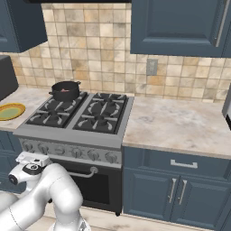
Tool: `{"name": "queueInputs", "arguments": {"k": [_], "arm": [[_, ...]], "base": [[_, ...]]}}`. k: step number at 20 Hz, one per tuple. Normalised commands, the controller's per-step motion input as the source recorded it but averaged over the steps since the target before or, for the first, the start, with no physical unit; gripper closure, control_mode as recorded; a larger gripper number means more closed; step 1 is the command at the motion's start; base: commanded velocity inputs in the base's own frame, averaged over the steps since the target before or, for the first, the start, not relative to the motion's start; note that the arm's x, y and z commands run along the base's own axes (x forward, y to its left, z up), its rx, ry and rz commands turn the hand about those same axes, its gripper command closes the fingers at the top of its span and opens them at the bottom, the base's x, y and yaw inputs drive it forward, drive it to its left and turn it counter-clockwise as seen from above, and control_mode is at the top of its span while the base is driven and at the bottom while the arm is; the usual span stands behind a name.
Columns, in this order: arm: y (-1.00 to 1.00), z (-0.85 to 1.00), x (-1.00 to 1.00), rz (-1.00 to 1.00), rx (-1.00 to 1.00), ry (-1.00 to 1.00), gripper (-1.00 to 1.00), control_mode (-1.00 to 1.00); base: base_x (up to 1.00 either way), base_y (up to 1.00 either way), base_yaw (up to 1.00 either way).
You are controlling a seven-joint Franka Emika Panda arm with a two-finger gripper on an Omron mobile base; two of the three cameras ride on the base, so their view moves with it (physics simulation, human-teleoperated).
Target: Retrieve the frozen meat and place it in the pot on a burner. Then turn the burner on.
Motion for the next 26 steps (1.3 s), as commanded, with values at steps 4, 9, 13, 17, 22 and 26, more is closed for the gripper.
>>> {"name": "queueInputs", "arguments": {"k": [4, 9, 13, 17, 22, 26], "arm": [[0.00, 0.00, 0.03, 0.00, 0.00, 0.00, -1.00, -1.00], [0.00, 0.00, 0.05, 0.00, 0.00, 0.00, -1.00, -1.00], [0.00, 0.00, 0.04, 0.00, 0.00, 0.00, -1.00, -1.00], [0.00, -0.01, 0.06, 0.00, 0.00, 0.00, -1.00, -1.00], [0.00, -0.02, 0.04, 0.00, 0.00, 0.00, -1.00, -1.00], [0.00, -0.02, 0.04, 0.00, 0.00, 0.00, -1.00, -1.00]], "base": [[0.00, 0.00, 0.00], [0.00, 0.00, 0.00], [0.00, 0.00, 0.00], [0.00, 0.00, 0.00], [0.00, 0.00, 0.00], [0.00, 0.00, 0.00]]}}
